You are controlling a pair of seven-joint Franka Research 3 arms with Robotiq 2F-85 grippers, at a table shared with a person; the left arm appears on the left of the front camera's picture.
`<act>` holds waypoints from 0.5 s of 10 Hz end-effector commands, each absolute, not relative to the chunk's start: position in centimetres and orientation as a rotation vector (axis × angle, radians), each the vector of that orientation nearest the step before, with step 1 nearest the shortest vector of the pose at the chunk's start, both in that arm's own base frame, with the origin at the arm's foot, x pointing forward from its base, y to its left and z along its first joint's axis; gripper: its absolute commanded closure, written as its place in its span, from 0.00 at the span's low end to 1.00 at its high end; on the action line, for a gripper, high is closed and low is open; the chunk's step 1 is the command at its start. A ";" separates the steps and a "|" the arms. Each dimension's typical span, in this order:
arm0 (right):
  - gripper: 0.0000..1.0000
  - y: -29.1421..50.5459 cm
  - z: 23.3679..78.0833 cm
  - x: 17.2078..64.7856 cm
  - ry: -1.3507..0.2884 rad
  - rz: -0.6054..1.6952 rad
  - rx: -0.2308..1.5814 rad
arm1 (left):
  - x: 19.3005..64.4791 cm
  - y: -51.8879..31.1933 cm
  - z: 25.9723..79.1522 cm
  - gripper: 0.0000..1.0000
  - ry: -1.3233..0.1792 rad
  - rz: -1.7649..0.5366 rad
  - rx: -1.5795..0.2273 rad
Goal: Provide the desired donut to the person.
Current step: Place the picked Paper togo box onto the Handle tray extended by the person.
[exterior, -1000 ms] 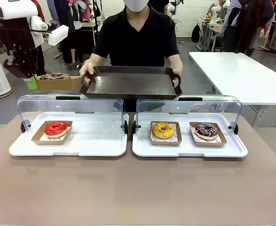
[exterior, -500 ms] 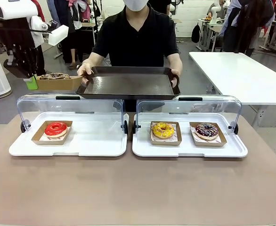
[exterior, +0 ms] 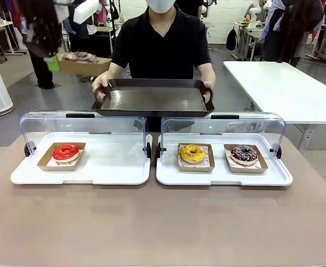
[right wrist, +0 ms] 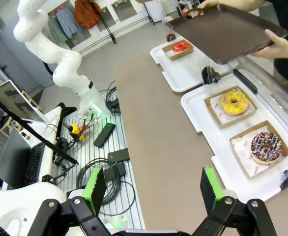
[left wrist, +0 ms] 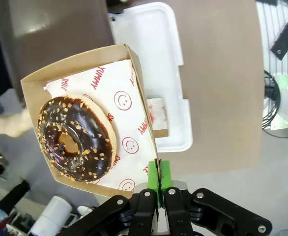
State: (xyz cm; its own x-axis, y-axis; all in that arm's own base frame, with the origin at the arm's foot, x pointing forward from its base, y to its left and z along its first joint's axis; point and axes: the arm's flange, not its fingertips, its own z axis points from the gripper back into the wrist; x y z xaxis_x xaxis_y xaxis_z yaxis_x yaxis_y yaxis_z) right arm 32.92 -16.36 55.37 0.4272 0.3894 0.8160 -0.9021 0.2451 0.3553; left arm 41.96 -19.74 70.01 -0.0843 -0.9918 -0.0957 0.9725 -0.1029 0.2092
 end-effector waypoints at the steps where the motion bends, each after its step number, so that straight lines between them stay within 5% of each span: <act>1: 0.00 -16.3 55.4 32.9 -0.662 0.981 0.945 | 45.9 -22.6 71.4 0.99 -0.061 -1.695 0.269; 5: 0.00 -16.3 55.4 32.9 -0.662 0.981 0.945 | 50.3 -26.1 67.5 0.99 -0.085 -1.700 0.270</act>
State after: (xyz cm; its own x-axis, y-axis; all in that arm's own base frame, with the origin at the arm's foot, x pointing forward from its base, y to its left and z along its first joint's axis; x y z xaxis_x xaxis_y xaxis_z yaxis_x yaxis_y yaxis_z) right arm 32.92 -16.36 55.41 0.4266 0.3898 0.8161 -0.9023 0.2448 0.3547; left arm 49.08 -25.91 66.99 -0.1444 -0.9819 -0.1222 0.9671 -0.1662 0.1924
